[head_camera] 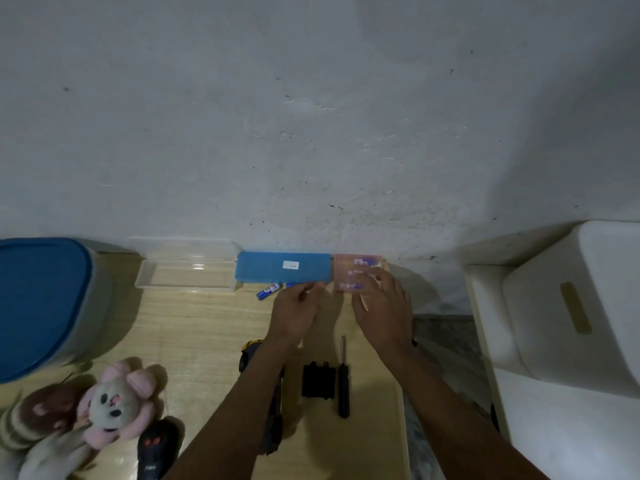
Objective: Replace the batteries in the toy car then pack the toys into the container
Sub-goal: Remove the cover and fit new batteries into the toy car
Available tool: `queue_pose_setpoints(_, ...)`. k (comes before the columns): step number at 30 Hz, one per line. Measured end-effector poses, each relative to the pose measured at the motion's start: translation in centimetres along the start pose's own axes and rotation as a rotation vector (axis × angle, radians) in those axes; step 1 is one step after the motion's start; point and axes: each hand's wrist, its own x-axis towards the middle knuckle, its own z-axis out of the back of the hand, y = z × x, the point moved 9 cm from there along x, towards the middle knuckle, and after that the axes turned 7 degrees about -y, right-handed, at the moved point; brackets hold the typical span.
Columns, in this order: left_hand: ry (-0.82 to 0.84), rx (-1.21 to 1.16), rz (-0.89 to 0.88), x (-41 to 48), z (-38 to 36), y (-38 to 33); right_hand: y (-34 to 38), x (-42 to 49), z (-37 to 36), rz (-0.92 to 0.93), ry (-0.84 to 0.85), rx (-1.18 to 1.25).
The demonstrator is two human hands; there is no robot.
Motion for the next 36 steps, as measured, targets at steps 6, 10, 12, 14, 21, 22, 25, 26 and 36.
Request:
queue_pose_setpoints(6,-0.186,0.330,0.029,-2.0,10.5,4.4,7.2,-1.0,-3.2,0.272,0.184,0.060)
queue_pose_setpoints(10,0.127,0.432,0.246,-4.2,11.3,10.2,9.0,-1.1,-4.9,0.277,0.268,-0.048)
queue_pose_setpoints(12,0.218,0.332,0.285,-5.5,10.7,11.2,9.2,-1.2,-5.4,0.273,0.278,-0.084)
queue_pose_setpoints(14,0.222,0.236,0.280,-6.5,10.4,11.1,9.3,-1.3,-5.6,0.261,0.279,-0.075)
queue_pose_setpoints(21,0.101,0.076,0.212,-8.2,11.2,10.4,8.5,-2.7,-4.6,-0.100,0.315,0.428)
queue_pose_setpoints(22,0.079,-0.008,0.231,-8.5,11.4,10.4,8.7,-3.1,-3.5,-0.156,0.271,0.515)
queue_pose_setpoints(25,0.014,-0.196,0.267,-9.3,12.2,9.6,10.2,-4.9,0.1,-0.256,0.212,0.718)
queue_pose_setpoints(26,-0.015,-0.278,0.296,-9.4,12.5,9.3,11.0,-5.6,1.2,-0.266,0.219,0.768)
queue_pose_setpoints(36,0.190,-1.026,0.489,-10.0,12.8,2.1,17.6,-7.1,10.4,-0.167,0.075,0.857)
